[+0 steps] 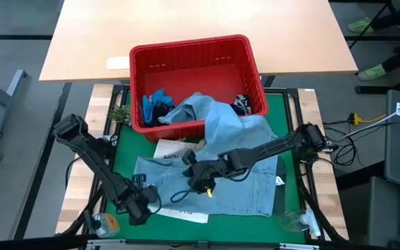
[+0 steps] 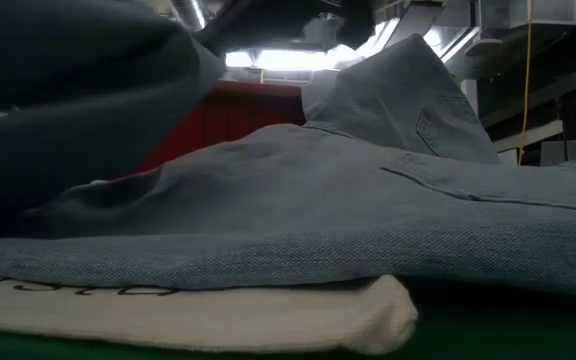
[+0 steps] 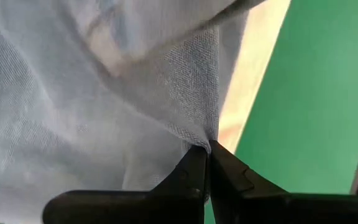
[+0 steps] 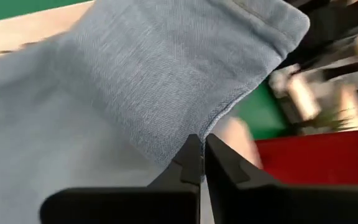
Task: Fold Laundry from Bin
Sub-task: Fold the light blue jeans
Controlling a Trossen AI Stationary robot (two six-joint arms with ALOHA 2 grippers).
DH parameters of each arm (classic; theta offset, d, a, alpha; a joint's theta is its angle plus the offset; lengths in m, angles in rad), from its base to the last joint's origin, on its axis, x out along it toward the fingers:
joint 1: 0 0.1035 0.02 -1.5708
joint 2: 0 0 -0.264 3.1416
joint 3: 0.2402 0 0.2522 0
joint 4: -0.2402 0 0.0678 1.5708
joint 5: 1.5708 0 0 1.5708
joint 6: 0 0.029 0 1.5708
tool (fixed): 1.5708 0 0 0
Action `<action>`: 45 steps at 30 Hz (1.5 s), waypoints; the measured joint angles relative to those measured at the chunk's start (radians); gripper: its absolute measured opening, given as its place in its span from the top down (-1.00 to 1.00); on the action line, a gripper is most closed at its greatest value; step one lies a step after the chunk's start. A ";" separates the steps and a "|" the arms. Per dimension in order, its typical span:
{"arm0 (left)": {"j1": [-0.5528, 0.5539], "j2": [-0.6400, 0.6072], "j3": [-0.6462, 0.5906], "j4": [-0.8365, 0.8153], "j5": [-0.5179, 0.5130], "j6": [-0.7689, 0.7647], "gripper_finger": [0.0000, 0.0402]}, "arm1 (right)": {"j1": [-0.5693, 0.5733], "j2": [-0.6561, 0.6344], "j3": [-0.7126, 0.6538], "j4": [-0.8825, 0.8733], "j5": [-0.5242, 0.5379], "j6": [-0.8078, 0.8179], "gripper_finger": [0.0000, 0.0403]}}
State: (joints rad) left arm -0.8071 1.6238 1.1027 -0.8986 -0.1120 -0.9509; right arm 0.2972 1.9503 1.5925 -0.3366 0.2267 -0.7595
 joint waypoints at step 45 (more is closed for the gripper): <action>0.027 -0.003 0.000 0.152 0.071 -0.093 0.58 | -0.042 0.008 0.000 -0.032 0.255 -0.349 0.94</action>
State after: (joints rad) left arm -0.7797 1.6210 1.1030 -0.7467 -0.0409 -1.0437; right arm 0.2554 1.9587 1.5929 -0.3691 0.4812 -1.1082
